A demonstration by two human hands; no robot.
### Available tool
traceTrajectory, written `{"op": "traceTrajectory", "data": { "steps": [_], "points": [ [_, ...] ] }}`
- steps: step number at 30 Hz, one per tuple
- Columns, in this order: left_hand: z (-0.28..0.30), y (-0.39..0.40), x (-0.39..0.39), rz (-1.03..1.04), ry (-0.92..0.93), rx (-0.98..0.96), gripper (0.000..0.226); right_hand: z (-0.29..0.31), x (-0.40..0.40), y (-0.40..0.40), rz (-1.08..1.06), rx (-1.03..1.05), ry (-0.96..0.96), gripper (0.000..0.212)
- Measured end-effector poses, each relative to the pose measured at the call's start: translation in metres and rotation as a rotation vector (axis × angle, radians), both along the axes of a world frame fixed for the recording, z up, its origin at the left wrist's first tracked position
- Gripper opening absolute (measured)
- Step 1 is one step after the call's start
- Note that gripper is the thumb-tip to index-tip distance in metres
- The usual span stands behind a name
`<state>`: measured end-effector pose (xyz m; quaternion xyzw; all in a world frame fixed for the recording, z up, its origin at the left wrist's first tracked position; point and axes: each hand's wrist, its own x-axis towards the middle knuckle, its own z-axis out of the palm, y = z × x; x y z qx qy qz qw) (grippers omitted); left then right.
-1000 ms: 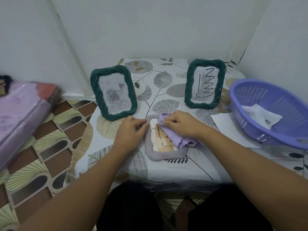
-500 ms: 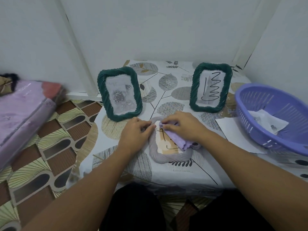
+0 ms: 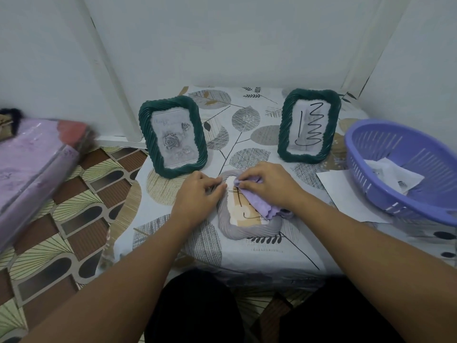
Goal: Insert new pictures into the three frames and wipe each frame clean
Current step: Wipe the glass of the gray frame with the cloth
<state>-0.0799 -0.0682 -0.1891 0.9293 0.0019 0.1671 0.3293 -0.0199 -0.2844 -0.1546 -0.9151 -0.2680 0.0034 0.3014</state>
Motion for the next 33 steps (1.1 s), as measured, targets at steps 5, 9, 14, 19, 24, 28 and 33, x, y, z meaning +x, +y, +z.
{"op": "traceTrajectory", "data": {
  "steps": [5, 9, 14, 19, 24, 28, 33],
  "points": [
    [0.0, -0.001, 0.001, -0.009, -0.005, -0.01, 0.031, 0.001, -0.002, 0.0, -0.039, -0.13, -0.138, 0.021],
    [0.0, -0.001, 0.001, -0.008, -0.008, -0.009, 0.03, 0.001, -0.005, 0.001, 0.002, -0.207, -0.194, 0.021],
    [0.0, -0.001, 0.001, -0.009, -0.009, 0.001, 0.031, -0.004, -0.001, 0.002, -0.037, -0.027, -0.124, 0.022],
    [-0.001, -0.001, 0.002, -0.007, -0.01, -0.002, 0.029, -0.004, 0.001, 0.004, -0.03, 0.086, -0.069, 0.021],
    [-0.002, 0.0, 0.003, -0.006, -0.012, -0.004, 0.031, 0.004, 0.002, 0.008, 0.06, -0.202, -0.108, 0.031],
    [-0.003, 0.0, 0.003, -0.008, -0.004, -0.013, 0.031, 0.006, 0.001, 0.006, 0.073, -0.232, -0.096, 0.028],
    [-0.002, 0.0, 0.003, -0.011, 0.002, -0.009, 0.032, 0.01, -0.005, 0.013, 0.066, -0.252, -0.11, 0.025]
  ]
}}
